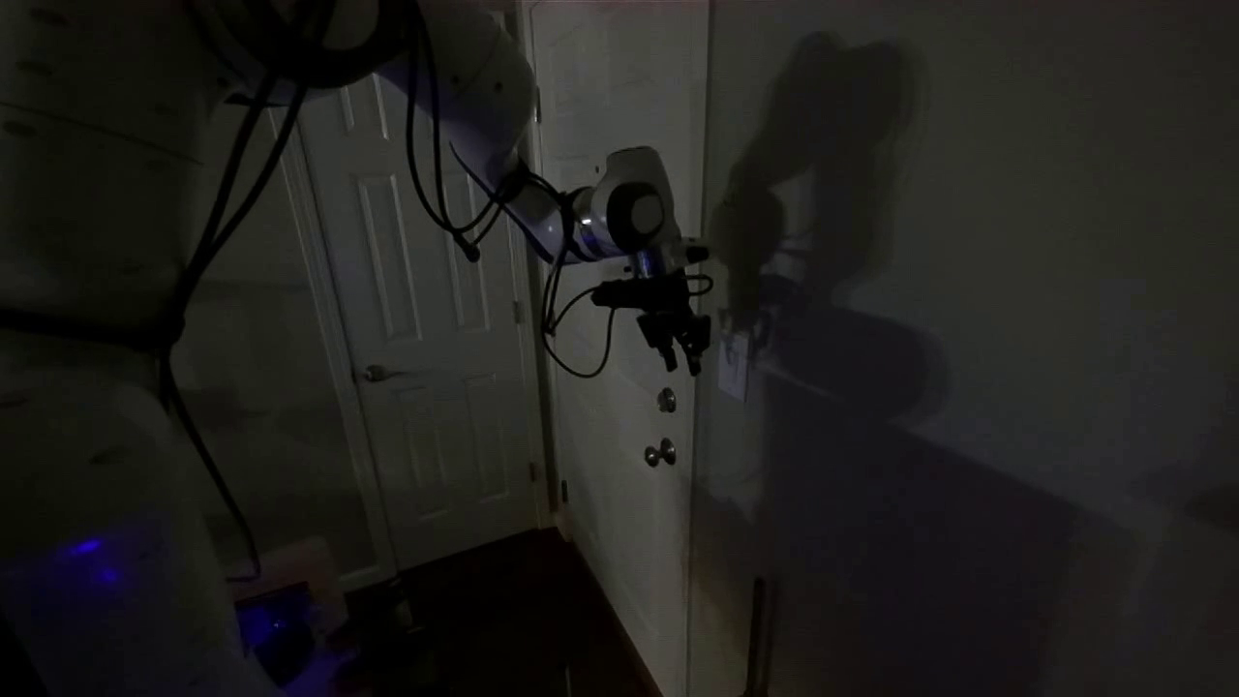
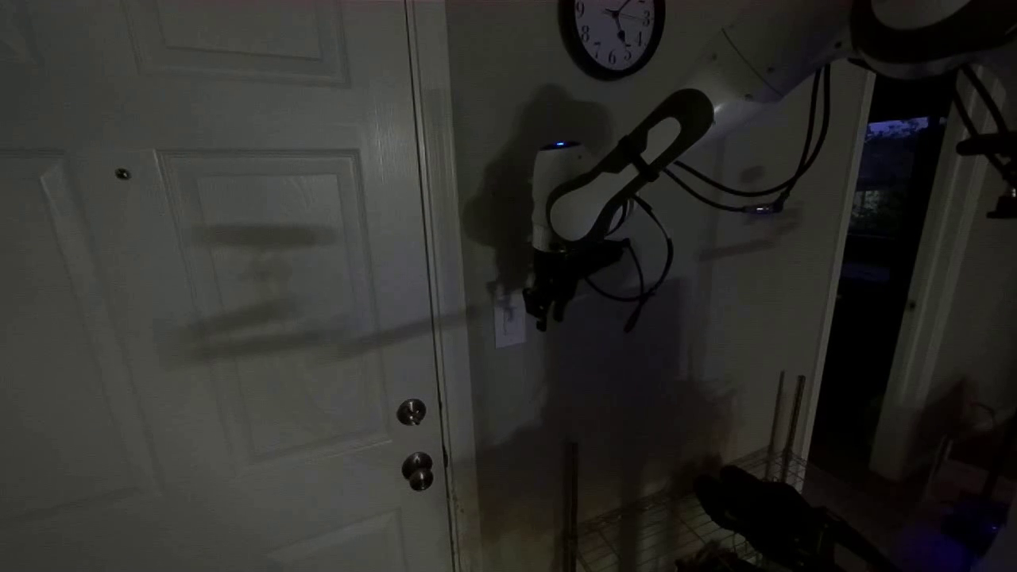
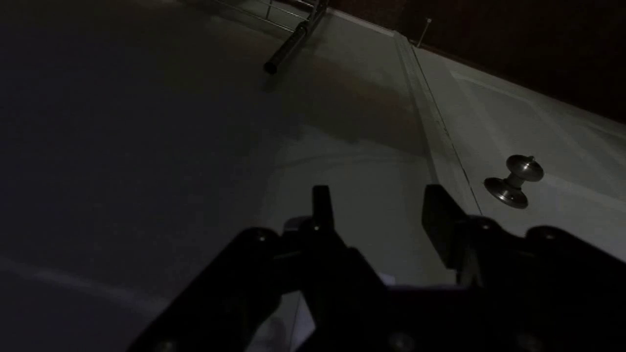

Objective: Turn on the light switch.

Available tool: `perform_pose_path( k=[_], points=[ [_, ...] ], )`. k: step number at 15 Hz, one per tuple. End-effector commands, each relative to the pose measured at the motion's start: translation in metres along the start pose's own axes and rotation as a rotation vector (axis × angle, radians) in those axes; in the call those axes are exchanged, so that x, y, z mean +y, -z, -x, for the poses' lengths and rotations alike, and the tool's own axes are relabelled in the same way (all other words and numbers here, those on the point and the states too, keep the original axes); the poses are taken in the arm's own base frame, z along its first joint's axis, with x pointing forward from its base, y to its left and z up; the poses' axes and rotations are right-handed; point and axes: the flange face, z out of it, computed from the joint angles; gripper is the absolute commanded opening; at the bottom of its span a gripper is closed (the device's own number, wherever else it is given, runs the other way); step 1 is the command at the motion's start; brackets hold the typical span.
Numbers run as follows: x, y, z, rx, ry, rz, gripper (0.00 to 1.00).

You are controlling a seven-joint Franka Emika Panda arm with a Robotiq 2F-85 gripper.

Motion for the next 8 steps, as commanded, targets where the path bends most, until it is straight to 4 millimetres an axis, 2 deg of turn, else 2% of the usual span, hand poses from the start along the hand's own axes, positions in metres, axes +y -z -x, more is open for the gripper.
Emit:
perform_pose_path(
  k=[1,4,8],
  points=[
    [-0.003,0.004,0.005,0.029,-0.05,-0.007,0.21],
    [-0.014,-0.003,-0.003,0.068,-0.066,-0.033,0.03],
    [-0.034,-0.011,-0.014,0.118,-0.078,-0.052,0.0]
  ],
)
